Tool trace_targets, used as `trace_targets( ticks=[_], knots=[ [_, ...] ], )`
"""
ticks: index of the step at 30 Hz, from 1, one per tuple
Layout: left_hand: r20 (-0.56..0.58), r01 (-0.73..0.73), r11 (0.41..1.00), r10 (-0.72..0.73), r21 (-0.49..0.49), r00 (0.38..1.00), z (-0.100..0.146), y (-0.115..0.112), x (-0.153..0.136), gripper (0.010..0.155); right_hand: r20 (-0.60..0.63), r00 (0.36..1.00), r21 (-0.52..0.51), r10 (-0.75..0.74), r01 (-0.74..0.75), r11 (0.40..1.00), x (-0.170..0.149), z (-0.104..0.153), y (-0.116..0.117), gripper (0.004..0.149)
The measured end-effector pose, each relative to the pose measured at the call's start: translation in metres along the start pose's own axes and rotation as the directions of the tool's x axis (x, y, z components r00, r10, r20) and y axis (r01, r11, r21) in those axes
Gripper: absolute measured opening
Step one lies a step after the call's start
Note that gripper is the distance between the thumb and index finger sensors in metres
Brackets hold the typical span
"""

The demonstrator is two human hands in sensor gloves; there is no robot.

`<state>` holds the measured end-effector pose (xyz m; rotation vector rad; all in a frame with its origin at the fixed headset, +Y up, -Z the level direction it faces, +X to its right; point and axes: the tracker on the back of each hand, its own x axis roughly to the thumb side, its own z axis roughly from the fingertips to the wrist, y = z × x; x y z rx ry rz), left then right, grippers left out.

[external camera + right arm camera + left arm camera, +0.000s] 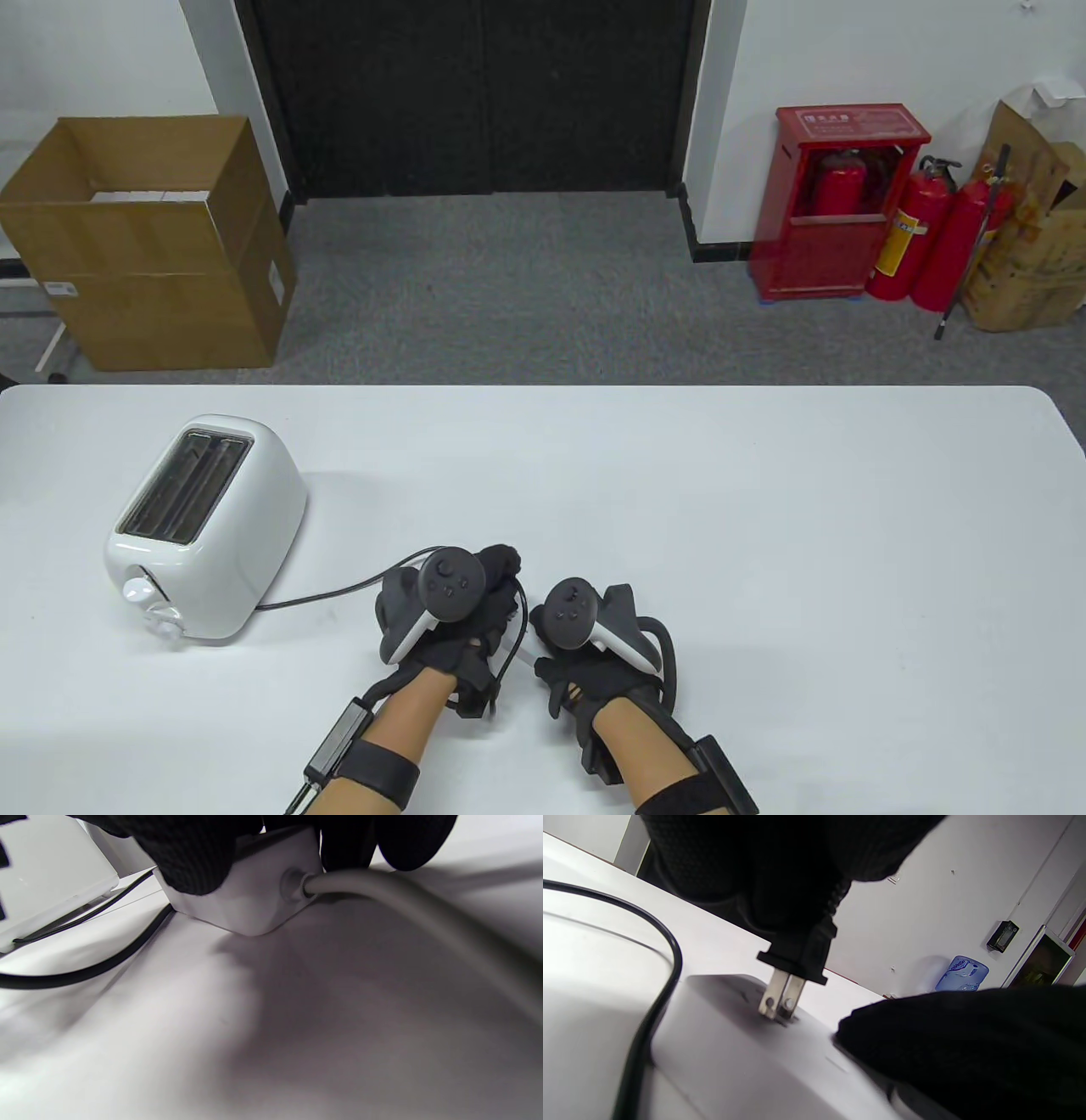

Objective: Plug the toaster into the power strip

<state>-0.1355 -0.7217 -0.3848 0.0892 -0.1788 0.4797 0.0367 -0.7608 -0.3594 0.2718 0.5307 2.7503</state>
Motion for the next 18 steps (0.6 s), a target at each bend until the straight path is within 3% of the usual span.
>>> trace_targets(
  ticks=[7, 18],
  knots=[
    [0.015, 0.085, 0.995, -0.086, 0.056, 0.996, 0.002, -0.009, 0.005, 0.046, 0.0, 1.0, 0.001, 0.006, -0.006, 1.0, 0.0, 0.0, 0.0, 0.066],
    [0.043, 0.133, 0.991, -0.133, 0.016, 0.99, 0.003, -0.014, 0.01, 0.046, -0.004, 1.0, -0.003, 0.01, -0.01, 1.0, 0.001, 0.001, 0.001, 0.066]
  ],
)
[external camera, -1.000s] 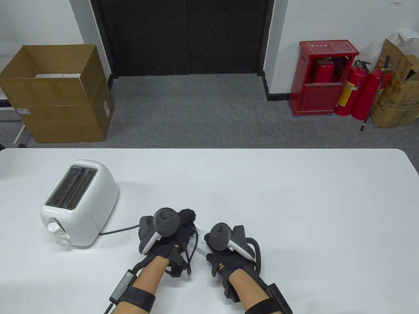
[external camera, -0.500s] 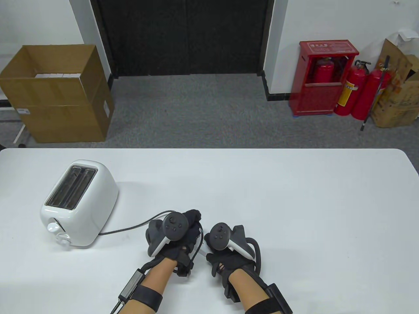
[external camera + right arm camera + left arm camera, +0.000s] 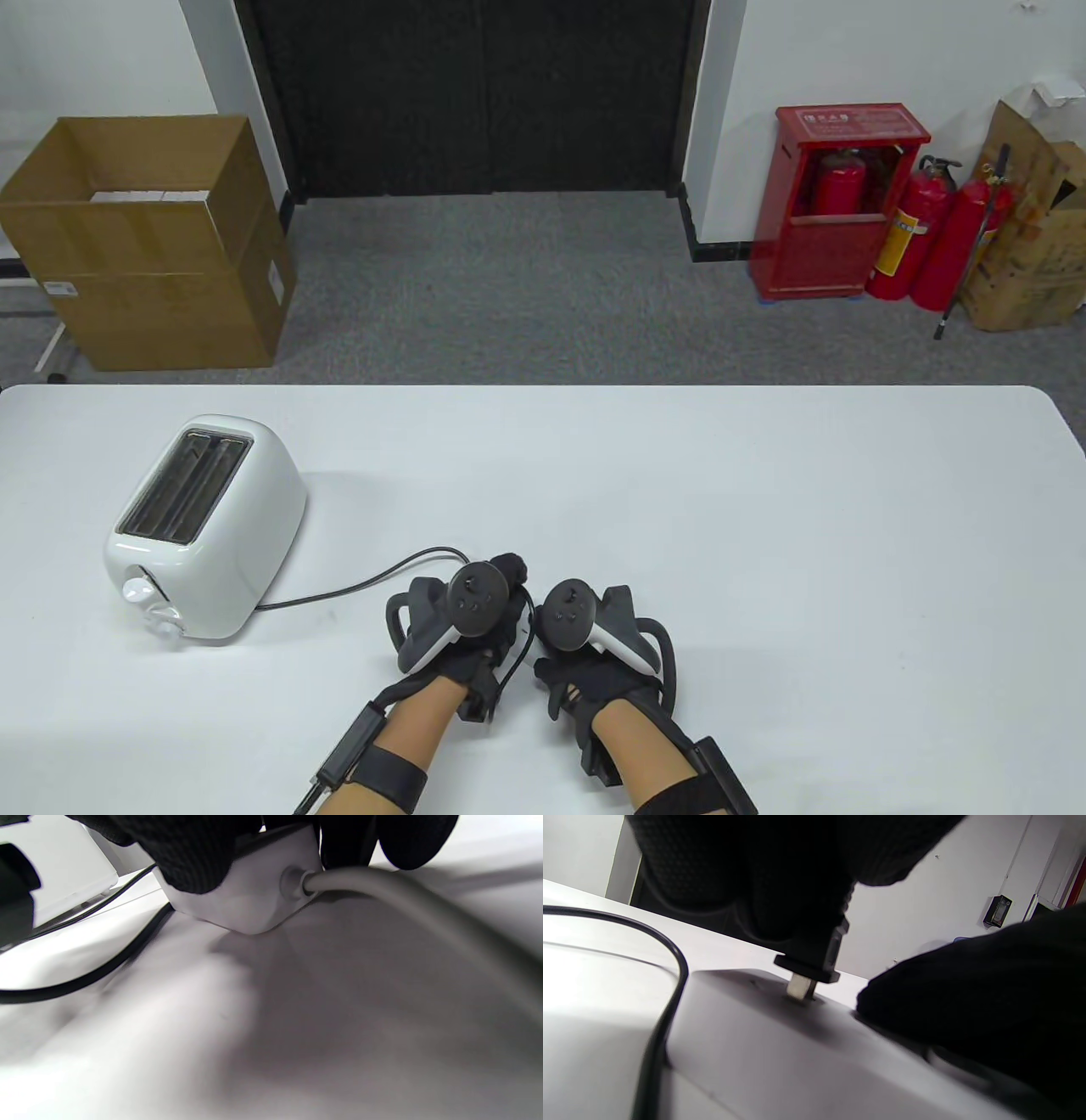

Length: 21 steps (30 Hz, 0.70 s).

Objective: Plug the toaster into the power strip

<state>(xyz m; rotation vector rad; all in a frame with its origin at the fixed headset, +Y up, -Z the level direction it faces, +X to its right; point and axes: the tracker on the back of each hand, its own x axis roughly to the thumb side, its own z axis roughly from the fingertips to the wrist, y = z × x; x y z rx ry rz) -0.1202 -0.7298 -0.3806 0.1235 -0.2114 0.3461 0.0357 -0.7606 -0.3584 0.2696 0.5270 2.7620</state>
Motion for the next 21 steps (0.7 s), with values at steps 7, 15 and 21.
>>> trace_targets(
  ticks=[7, 15, 21],
  knots=[
    [-0.023, 0.036, 0.998, -0.037, -0.046, 0.999, -0.0018, -0.003, -0.0013, 0.046, -0.003, 1.0, 0.002, -0.006, 0.006, 1.0, -0.0003, -0.0002, 0.0001, 0.066],
    [-0.037, 0.074, 0.995, -0.077, -0.063, 0.996, -0.0028, -0.0051, 0.0005, 0.046, -0.009, 1.0, -0.002, 0.01, -0.01, 1.0, -0.001, 0.0005, 0.0002, 0.066],
    [-0.07, 0.07, 0.994, -0.076, -0.087, 0.995, -0.003, -0.0052, -0.0014, 0.047, -0.036, 0.999, 0.013, -0.026, 0.026, 1.0, -0.006, 0.001, -0.001, 0.065]
  ],
)
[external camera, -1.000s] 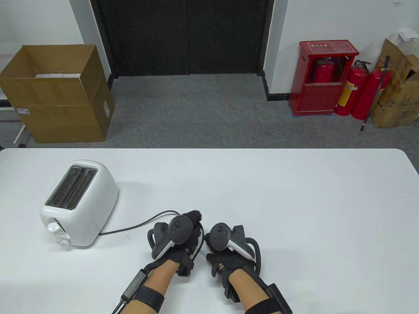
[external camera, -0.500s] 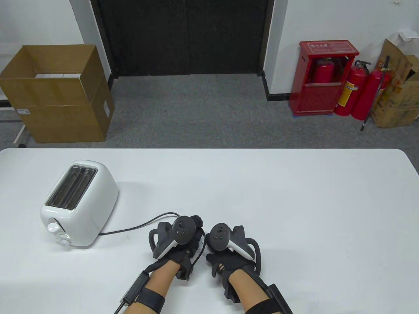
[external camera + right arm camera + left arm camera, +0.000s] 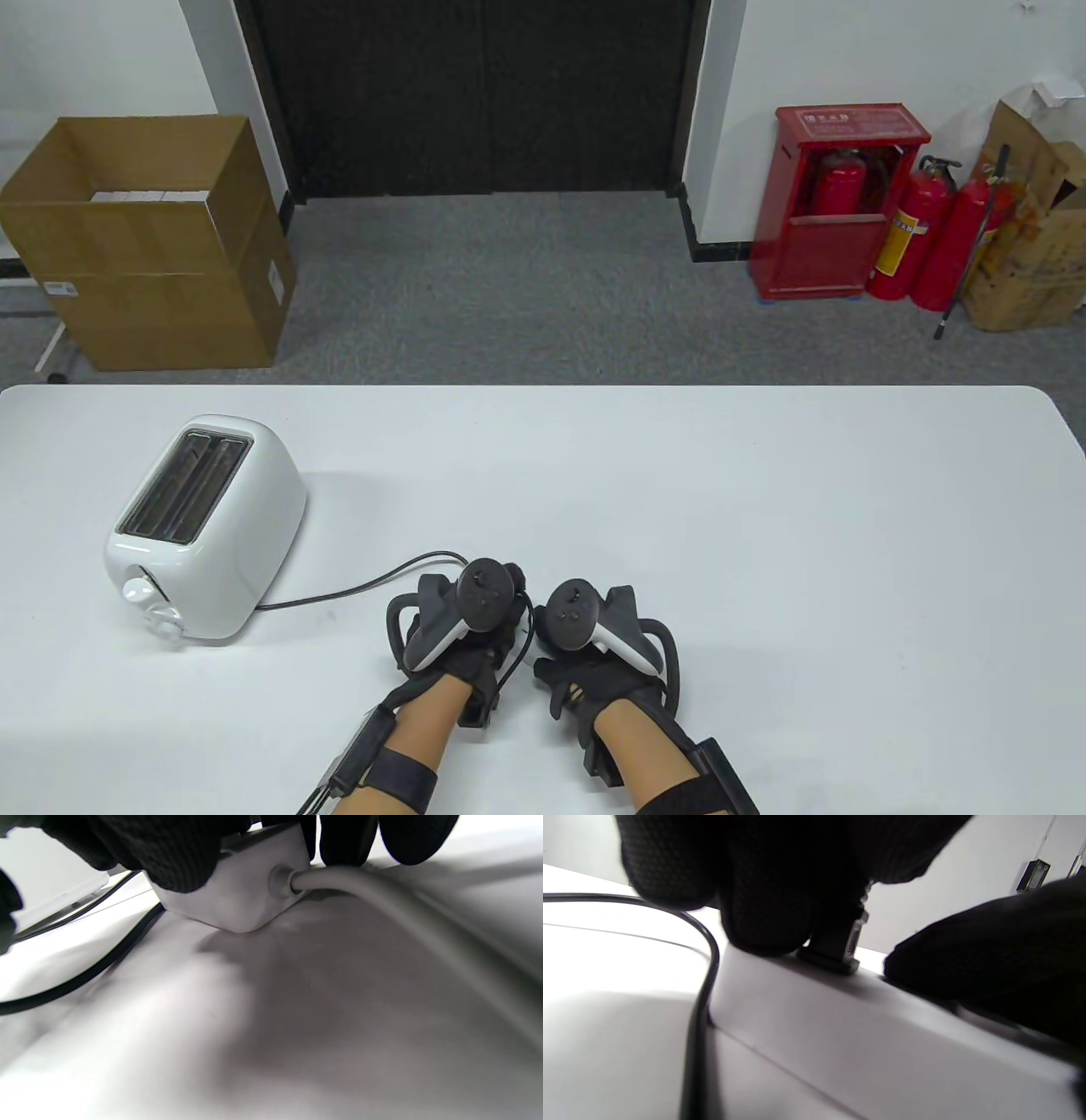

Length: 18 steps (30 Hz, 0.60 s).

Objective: Plug the toaster into the power strip

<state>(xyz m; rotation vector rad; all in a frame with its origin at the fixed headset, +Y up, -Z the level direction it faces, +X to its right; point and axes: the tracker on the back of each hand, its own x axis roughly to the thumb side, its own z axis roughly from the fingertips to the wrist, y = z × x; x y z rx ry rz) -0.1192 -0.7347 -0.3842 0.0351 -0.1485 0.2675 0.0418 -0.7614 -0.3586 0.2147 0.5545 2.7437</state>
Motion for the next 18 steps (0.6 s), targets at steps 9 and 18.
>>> trace_targets(
  ticks=[9, 18],
  knots=[
    [0.072, 0.02, 0.981, -0.007, -0.194, 0.997, -0.001, 0.017, -0.021, 0.062, -0.001, 0.972, -0.126, -0.234, 0.232, 0.965, -0.018, 0.008, -0.022, 0.062],
    [0.137, 0.304, 0.95, -0.312, 0.075, 0.94, 0.039, 0.062, -0.048, 0.068, 0.054, 0.996, -0.386, -0.075, 0.09, 0.918, -0.014, 0.034, -0.062, 0.063]
  ],
)
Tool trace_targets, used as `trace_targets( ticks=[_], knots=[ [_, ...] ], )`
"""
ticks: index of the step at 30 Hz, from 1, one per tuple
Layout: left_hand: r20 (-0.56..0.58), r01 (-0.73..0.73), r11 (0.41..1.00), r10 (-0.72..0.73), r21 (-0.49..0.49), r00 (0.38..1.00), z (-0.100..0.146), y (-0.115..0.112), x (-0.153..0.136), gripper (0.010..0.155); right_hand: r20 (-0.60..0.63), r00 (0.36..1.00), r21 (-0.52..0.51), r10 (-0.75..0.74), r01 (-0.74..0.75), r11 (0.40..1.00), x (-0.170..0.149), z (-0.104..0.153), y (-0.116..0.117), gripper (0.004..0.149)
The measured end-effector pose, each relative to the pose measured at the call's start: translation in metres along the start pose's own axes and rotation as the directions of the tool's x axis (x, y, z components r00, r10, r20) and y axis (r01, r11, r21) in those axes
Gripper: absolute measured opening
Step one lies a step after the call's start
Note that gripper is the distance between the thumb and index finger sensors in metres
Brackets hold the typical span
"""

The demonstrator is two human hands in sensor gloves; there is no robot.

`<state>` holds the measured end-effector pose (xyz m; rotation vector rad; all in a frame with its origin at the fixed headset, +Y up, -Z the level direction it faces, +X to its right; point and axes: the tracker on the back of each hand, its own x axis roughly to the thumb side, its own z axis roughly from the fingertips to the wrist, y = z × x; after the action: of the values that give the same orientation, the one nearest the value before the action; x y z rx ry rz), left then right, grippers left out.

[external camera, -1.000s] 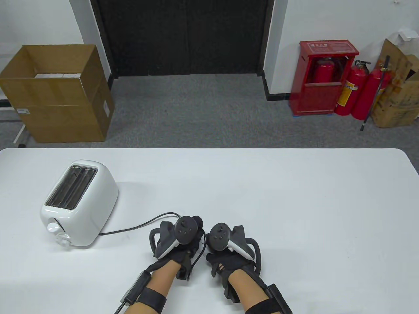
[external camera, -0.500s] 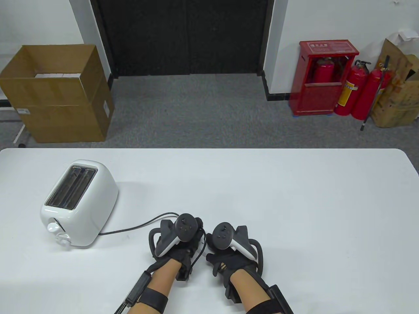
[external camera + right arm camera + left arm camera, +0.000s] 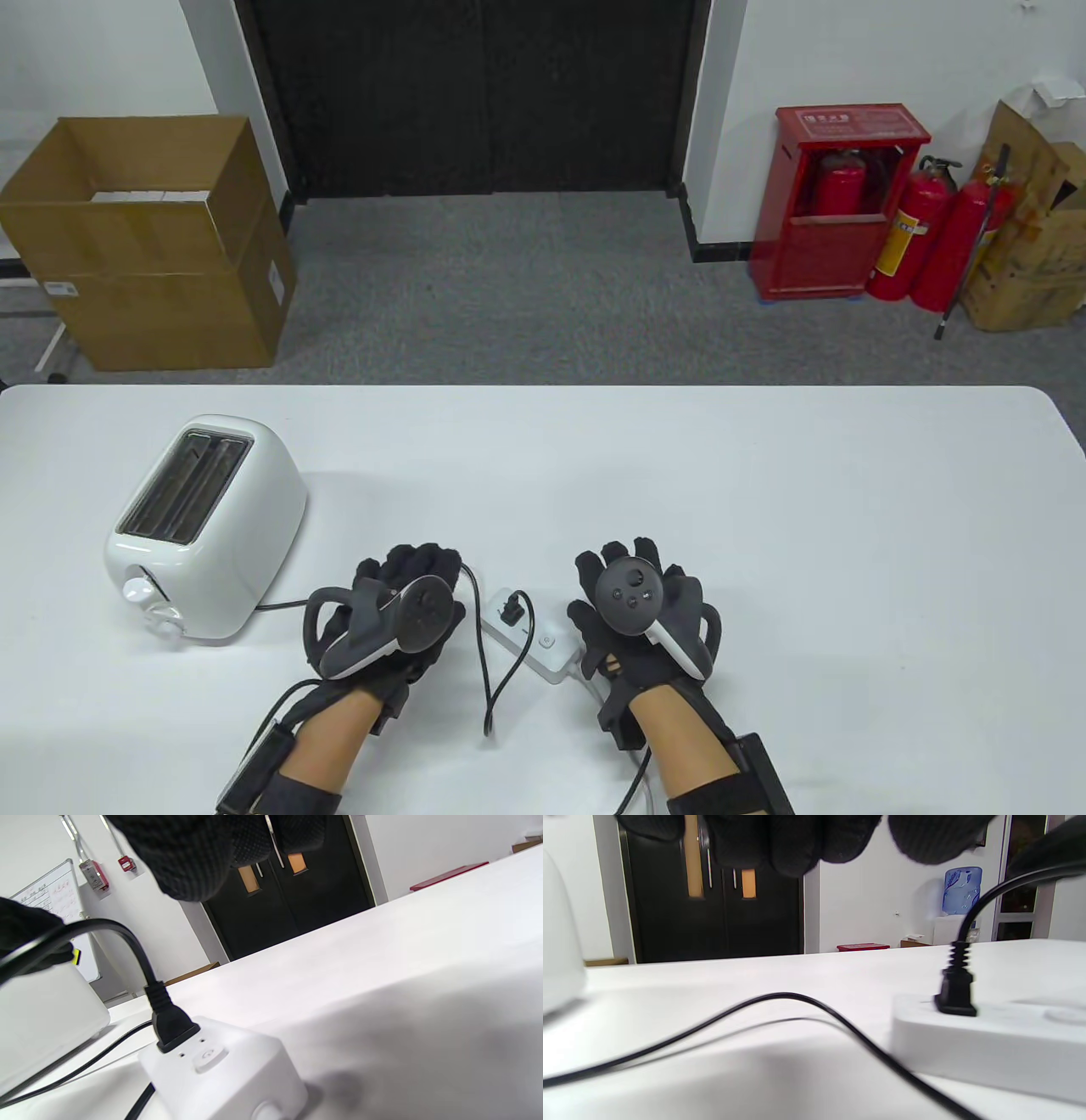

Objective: Plug the toaster into the power strip

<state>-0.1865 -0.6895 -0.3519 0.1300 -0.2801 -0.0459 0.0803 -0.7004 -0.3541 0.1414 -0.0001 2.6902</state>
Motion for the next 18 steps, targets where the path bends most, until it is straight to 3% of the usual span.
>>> trace_targets(
  ticks=[6, 11, 18],
  knots=[
    [-0.027, -0.023, 0.999, 0.022, -0.041, 0.999, 0.011, -0.02, -0.016, 0.08, 0.038, 0.997, 0.003, 0.068, -0.068, 0.998, -0.006, 0.008, 0.011, 0.072],
    [-0.044, -0.037, 0.991, 0.032, -0.127, 0.999, 0.018, -0.03, -0.022, 0.09, 0.029, 0.991, 0.079, 0.127, -0.129, 0.988, -0.014, 0.011, 0.025, 0.076],
    [-0.034, -0.038, 0.986, 0.033, -0.162, 0.999, 0.019, -0.037, -0.021, 0.092, 0.057, 0.988, 0.088, 0.143, -0.147, 0.985, -0.014, 0.014, 0.029, 0.077]
  ],
)
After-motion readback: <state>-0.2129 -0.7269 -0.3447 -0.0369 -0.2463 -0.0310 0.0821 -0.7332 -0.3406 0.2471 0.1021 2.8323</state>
